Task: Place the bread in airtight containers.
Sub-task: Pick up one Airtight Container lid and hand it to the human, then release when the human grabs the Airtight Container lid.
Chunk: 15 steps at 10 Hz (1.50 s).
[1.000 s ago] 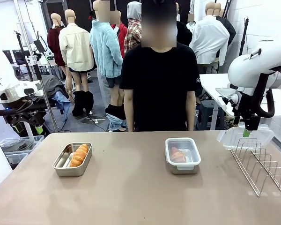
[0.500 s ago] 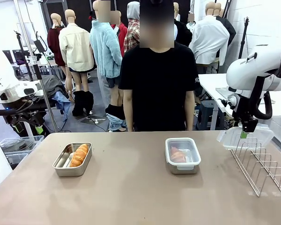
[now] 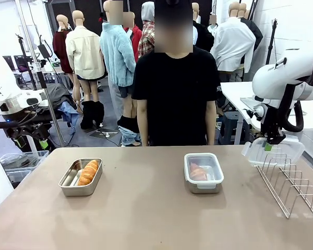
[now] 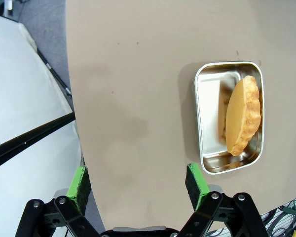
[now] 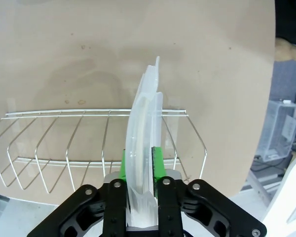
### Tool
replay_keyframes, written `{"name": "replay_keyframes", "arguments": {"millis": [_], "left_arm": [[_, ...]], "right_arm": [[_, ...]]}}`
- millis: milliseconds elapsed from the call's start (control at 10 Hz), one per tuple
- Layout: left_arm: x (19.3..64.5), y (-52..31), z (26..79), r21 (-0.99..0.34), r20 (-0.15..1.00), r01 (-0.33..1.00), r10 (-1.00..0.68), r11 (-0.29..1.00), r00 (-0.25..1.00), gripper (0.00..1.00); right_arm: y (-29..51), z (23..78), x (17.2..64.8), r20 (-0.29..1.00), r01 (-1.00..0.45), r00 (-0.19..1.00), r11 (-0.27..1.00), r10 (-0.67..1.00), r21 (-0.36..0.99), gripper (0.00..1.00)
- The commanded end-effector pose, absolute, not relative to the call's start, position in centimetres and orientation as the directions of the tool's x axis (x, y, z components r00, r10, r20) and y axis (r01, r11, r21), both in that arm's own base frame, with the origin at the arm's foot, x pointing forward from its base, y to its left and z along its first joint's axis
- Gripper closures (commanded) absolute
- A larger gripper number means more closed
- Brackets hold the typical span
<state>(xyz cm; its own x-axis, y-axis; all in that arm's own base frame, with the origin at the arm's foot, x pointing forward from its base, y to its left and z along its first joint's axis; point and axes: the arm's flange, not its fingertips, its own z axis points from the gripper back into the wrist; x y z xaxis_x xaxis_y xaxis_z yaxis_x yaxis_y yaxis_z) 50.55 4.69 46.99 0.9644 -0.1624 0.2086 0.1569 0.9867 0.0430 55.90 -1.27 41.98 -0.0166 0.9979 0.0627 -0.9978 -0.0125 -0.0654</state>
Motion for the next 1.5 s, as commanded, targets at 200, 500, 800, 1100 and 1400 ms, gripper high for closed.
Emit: {"name": "replay_keyframes", "arguments": {"millis": [200,500,800,1100,1400], "left_arm": [[50.4,4.8,47.1,0.066,0.205,0.144,-0.155,0.987,0.966,0.00],[50.4,4.8,47.1,0.066,0.205,0.144,-0.155,0.987,0.966,0.00],[50.4,4.8,47.1,0.066,0.205,0.144,-0.155,0.987,0.966,0.00],[50.4,4.8,47.1,0.066,0.205,0.144,-0.155,0.987,0.966,0.00],[50.4,4.8,47.1,0.066,0.205,0.144,-0.155,0.987,0.966,0.00]], "right_arm": [[-1.4,42.4,55.9,0.056,-0.998,-0.007,-0.004,0.998,-0.061,1.00],[-1.4,42.1,55.9,0.063,-0.998,-0.014,-0.010,0.998,-0.066,1.00],[-1.4,42.1,55.9,0.063,-0.998,-0.014,-0.010,0.998,-0.066,1.00],[-1.4,42.1,55.9,0.063,-0.998,-0.014,-0.010,0.998,-0.066,1.00],[-1.6,46.4,54.4,0.016,-0.994,-0.024,-0.022,1.000,-0.105,1.00]]}}
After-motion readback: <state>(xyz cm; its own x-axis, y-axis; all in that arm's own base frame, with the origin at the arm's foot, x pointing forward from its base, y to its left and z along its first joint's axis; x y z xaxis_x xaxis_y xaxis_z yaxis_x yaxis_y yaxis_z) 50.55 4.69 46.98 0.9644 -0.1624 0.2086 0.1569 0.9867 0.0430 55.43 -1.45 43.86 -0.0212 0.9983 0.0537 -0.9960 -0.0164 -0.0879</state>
